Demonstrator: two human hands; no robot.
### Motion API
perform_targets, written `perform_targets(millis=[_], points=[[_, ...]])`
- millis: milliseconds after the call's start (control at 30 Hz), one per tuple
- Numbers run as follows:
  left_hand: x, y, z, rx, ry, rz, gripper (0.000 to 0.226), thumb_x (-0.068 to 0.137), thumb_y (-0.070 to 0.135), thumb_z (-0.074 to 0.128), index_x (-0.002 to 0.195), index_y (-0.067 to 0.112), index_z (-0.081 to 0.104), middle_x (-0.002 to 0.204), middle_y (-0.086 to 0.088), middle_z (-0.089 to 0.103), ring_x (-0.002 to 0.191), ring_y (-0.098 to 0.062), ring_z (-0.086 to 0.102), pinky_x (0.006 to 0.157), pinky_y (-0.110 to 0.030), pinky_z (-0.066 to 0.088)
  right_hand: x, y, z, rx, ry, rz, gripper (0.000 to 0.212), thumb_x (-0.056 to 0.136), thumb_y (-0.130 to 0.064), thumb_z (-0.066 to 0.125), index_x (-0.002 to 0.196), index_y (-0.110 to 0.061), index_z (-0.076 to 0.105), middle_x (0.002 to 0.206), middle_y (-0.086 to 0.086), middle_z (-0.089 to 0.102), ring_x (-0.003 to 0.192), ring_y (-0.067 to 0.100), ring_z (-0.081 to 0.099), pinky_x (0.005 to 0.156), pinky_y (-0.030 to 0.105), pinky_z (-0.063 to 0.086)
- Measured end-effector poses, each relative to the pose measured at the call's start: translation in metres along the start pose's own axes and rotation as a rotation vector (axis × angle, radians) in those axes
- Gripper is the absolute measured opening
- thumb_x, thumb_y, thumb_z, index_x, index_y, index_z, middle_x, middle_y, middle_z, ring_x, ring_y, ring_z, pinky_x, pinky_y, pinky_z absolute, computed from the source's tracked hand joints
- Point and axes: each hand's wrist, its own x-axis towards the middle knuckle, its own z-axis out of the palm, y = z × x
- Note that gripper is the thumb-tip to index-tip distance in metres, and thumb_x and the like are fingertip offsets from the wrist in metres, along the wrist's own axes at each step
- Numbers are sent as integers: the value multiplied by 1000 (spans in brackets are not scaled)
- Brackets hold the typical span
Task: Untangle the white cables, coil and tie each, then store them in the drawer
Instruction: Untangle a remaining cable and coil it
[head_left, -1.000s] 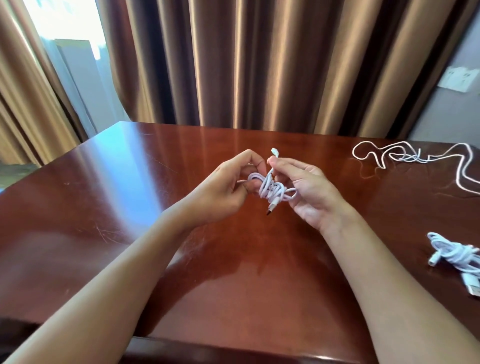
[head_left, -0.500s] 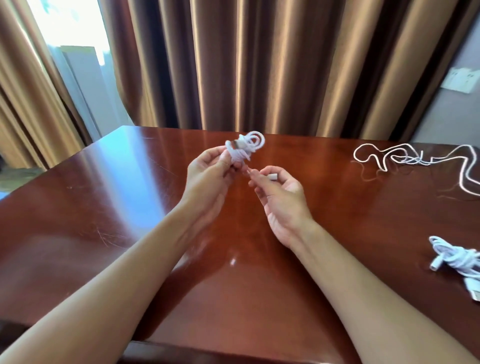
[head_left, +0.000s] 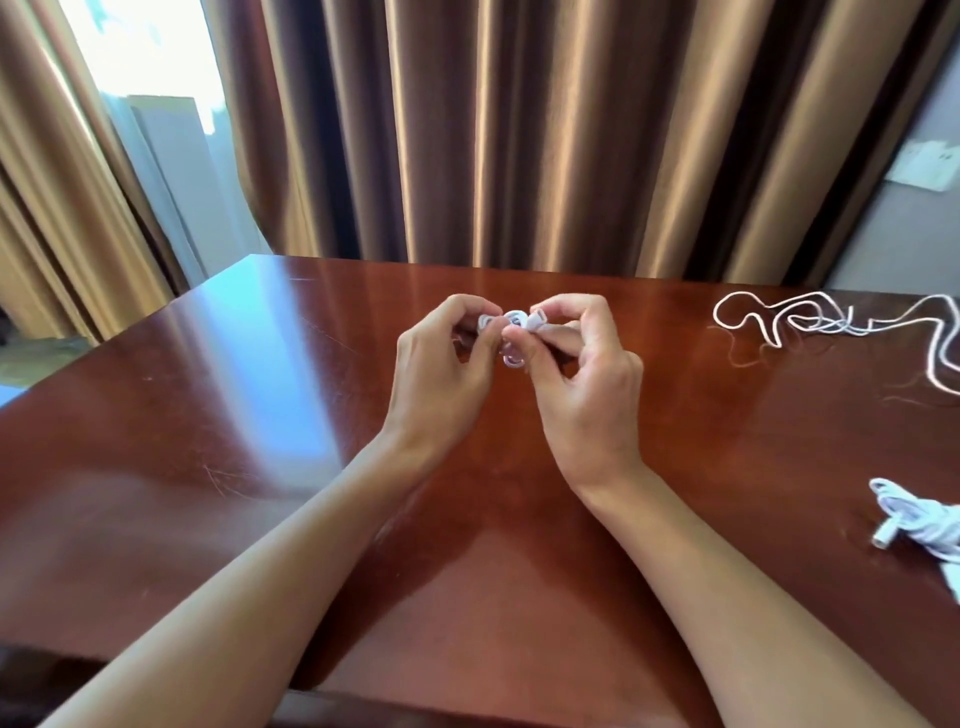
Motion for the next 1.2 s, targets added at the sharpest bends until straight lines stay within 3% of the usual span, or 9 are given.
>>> perform_targets(millis=[100,267,367,467,600,733,900,1033,1200], points=[[-1,1,2,-41,-7,76,7,95,9,65,98,10,71,81,6,71,77,-5,67,71,-17,49,2,4,-1,-166,31,-149,20,97,-18,67,113,-6,73,90,1,75,78,15,67,75,29,56],[-2,4,6,-231,34,15,11,96,5,63,98,9,73,84,1,74,79,-9,69,77,-32,56,1,2,9,-309,63,-220,28,97,-7,64,125,-5,70,86,4,67,77,20,55,78,21,46],[-1,7,8,-394,76,-138,12,95,2,63,98,7,74,89,-2,75,84,-8,70,79,-24,54,1,-3,12,-250,75,-143,21,96,-7,68,115,-3,75,87,4,68,78,15,61,78,12,46],[-3,10,9,-578,71,-333,12,96,2,62,98,7,73,90,-4,76,84,-12,72,76,-24,56,3,-5,11,-138,77,-44,9,92,-8,72,97,-5,79,84,2,69,73,7,63,72,16,51],[-4,10,11,-717,25,-420,13,98,4,59,99,8,72,88,-7,76,82,-18,71,73,-27,59,6,-3,8,-137,57,14,2,86,-6,76,84,-6,77,80,2,70,73,2,62,69,7,47],[-4,9,11,-630,12,-353,13,96,0,61,99,7,71,87,-2,76,83,-11,72,74,-21,55,7,0,6,-282,-57,-53,4,88,-4,74,85,-2,75,77,3,63,67,3,53,67,3,40],[-2,1,6,-316,-26,-73,15,95,1,63,103,8,74,102,-6,71,94,-8,70,83,-18,51,8,1,-1,-336,-164,-78,9,93,-9,70,90,-3,76,82,6,66,74,8,57,72,11,39],[-1,-3,7,-291,-109,-13,21,99,2,56,105,13,73,107,-5,65,101,-8,66,87,-18,51,10,-3,-7,-253,-156,45,7,93,-18,74,90,-14,69,76,-10,63,65,6,58,63,7,41],[3,-7,3,-304,-159,17,24,99,-5,52,107,7,71,106,0,69,100,-6,67,86,-18,51,10,-6,-6,-195,-180,159,43,90,-19,76,129,-16,59,73,-21,60,72,-8,62,69,0,42]])
